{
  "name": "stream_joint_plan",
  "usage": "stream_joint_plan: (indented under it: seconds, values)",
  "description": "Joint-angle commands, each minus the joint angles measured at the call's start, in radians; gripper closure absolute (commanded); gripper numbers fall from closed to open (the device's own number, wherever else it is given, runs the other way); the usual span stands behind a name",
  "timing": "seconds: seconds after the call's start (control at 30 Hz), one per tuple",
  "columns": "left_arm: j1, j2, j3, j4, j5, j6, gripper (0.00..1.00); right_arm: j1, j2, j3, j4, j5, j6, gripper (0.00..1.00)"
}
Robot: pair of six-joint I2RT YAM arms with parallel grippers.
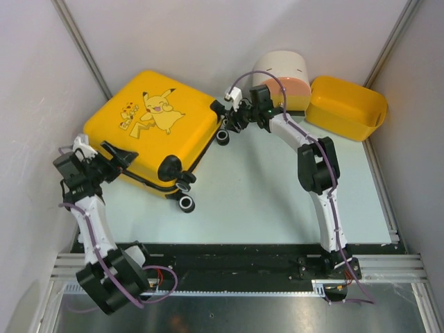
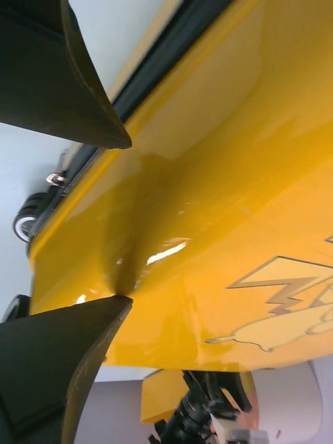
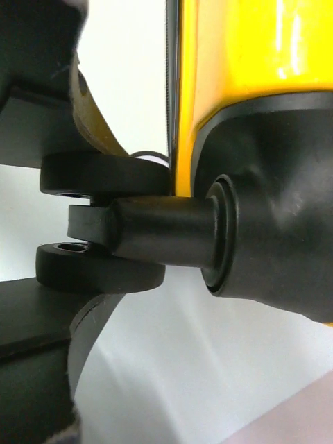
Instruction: Open, take out, and arrange the luggage
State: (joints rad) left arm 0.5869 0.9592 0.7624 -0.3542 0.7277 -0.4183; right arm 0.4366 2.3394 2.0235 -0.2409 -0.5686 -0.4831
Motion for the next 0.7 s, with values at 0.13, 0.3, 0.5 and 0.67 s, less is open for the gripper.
stream_joint_plan:
  seconds: [0.13, 0.3, 0.5, 0.67]
  values:
    - [-0.006, 0.26, 0.138, 0.11, 0.027, 0.026, 0.14, 0.017, -0.201, -0.29, 0.027, -0.085, 0.116, 1.0]
    - [-0.053, 0.404, 0.271, 0.119, 0.012, 0.088, 0.15, 0.063, -0.394, -0.585, 0.106, -0.062, 0.286, 1.0]
    - [-0.168, 0.584, 0.469, 0.12, -0.059, 0.142, 0.16, 0.226, -0.599, -0.811, 0.084, 0.007, 0.501, 1.0]
    - [-0.188, 0.684, 0.649, 0.118, -0.125, 0.162, 0.15, 0.395, -0.695, -0.878, 0.078, 0.176, 0.719, 1.0]
